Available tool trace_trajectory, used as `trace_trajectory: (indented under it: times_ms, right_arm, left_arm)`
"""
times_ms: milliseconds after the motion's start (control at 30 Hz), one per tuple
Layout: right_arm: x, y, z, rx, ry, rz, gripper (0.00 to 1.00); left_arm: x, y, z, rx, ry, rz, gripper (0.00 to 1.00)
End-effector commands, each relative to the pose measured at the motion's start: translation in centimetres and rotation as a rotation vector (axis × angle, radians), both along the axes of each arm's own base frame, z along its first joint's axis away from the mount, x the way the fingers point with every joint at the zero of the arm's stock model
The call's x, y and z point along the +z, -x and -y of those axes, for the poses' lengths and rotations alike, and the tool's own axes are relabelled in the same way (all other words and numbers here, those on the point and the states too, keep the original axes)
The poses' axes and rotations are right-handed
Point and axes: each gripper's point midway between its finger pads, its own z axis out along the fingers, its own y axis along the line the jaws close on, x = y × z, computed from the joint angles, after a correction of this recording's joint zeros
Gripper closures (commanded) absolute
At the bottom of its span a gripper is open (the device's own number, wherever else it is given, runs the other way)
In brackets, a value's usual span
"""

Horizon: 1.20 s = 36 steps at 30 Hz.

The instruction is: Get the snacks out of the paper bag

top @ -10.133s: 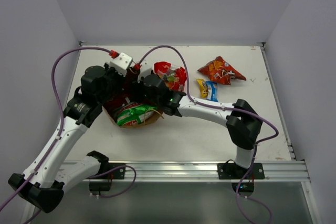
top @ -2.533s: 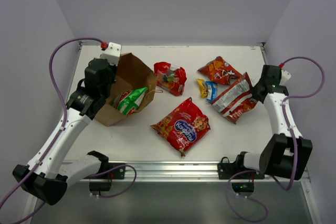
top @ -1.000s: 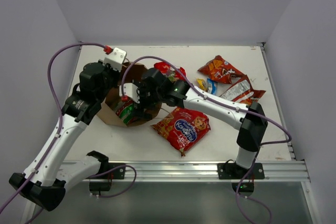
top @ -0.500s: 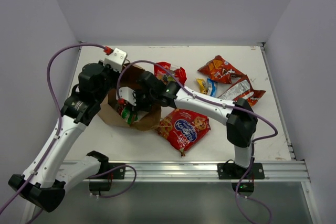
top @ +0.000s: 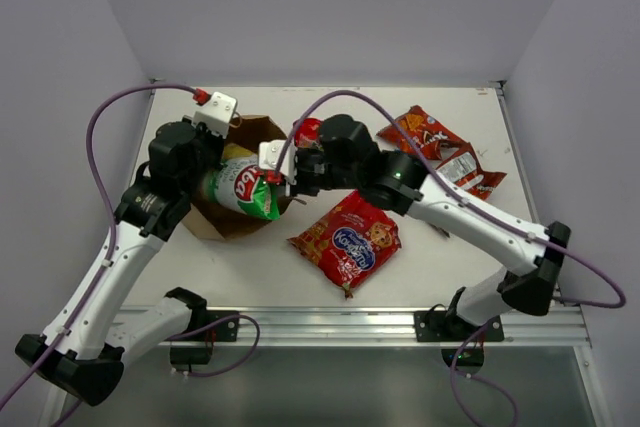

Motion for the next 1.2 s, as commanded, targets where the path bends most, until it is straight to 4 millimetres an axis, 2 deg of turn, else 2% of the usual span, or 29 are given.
trace_trajectory:
  times_ms: [0,167,200,267,300,400,433,533,633,700,767,800,833,867,900,933,967,1033,1067,1100,1167]
  right_arm:
    - [8.0,0.6,2.4,-0.039,-0.189,0.150,1.00]
    - [12.6,1.8,5.7,-0.077,-0.279,0.205,1.00]
    - [14.3,2.5,7.0,-0.087,-0.317,0.227,1.00]
    - [15.8,3.1,8.4,-0.097,-0.351,0.241,1.00]
    - [17.2,3.8,9.7,-0.101,-0.389,0.259,1.00]
    - [18.9,4.6,11.9,-0.127,-0.437,0.274,1.00]
    - [19.8,5.0,13.3,-0.148,-0.466,0.288,1.00]
    - [21.2,5.8,15.8,-0.173,-0.517,0.304,1.00]
    - [21.7,4.9,17.7,-0.251,-0.539,0.315,1.00]
    - [21.6,2.7,19.4,-0.389,-0.543,0.338,1.00]
    - [20.6,0.2,20.3,-0.499,-0.525,0.330,1.00]
    - [20.6,-1.8,21.7,-0.589,-0.547,0.315,1.00]
    - [20.5,-2.9,22.3,-0.632,-0.561,0.302,1.00]
    - [19.3,-4.6,22.3,-0.673,-0.549,0.278,1.00]
    - [19.4,-6.3,23.4,-0.738,-0.581,0.274,1.00]
    - [18.7,-7.6,23.6,-0.772,-0.574,0.262,1.00]
    - [17.8,-9.7,23.7,-0.814,-0.563,0.255,1.00]
    - [16.3,-12.3,23.7,-0.862,-0.544,0.249,1.00]
    - [16.4,-13.8,24.3,-0.897,-0.559,0.266,1.00]
    - [14.2,-16.3,23.9,-0.932,-0.522,0.246,1.00]
    - [12.7,-19.5,24.7,-0.993,-0.498,0.260,1.00]
  left_arm:
    - [0.3,-0.2,-0.8,0.041,-0.014,0.017,1.00]
    - [0.3,-0.4,-1.1,0.071,-0.013,0.014,1.00]
    - [0.3,-0.4,-1.2,0.079,-0.012,0.012,1.00]
    - [0.4,-0.5,-1.5,0.103,-0.007,0.012,1.00]
    - [0.3,-0.6,-1.6,0.108,-0.008,0.007,1.00]
    - [0.2,-0.8,-2.0,0.149,-0.004,-0.005,1.00]
    - [0.0,-1.1,-2.1,0.161,-0.007,-0.015,1.00]
    - [-0.5,-1.4,-2.7,0.209,-0.022,-0.036,1.00]
    - [-0.9,-1.6,-3.2,0.252,-0.022,-0.052,1.00]
    - [-1.1,-1.6,-3.4,0.270,-0.012,-0.063,1.00]
    - [-1.2,-1.7,-3.6,0.285,0.006,-0.070,1.00]
    - [-1.3,-1.7,-3.9,0.294,0.010,-0.078,1.00]
    - [-1.4,-1.9,-4.0,0.301,0.013,-0.084,1.00]
    - [-1.3,-1.9,-4.0,0.302,0.026,-0.086,1.00]
    - [-1.6,-2.0,-4.5,0.316,0.028,-0.097,1.00]
    - [-1.7,-2.1,-4.5,0.316,0.046,-0.101,1.00]
    - [-1.8,-2.1,-4.9,0.328,0.052,-0.110,1.00]
    - [-1.9,-2.3,-4.7,0.316,0.078,-0.118,1.00]
    - [-1.9,-2.3,-4.7,0.311,0.089,-0.121,1.00]
    - [-2.0,-2.4,-4.8,0.318,0.123,-0.124,1.00]
    - [-2.1,-2.4,-4.4,0.303,0.153,-0.133,1.00]
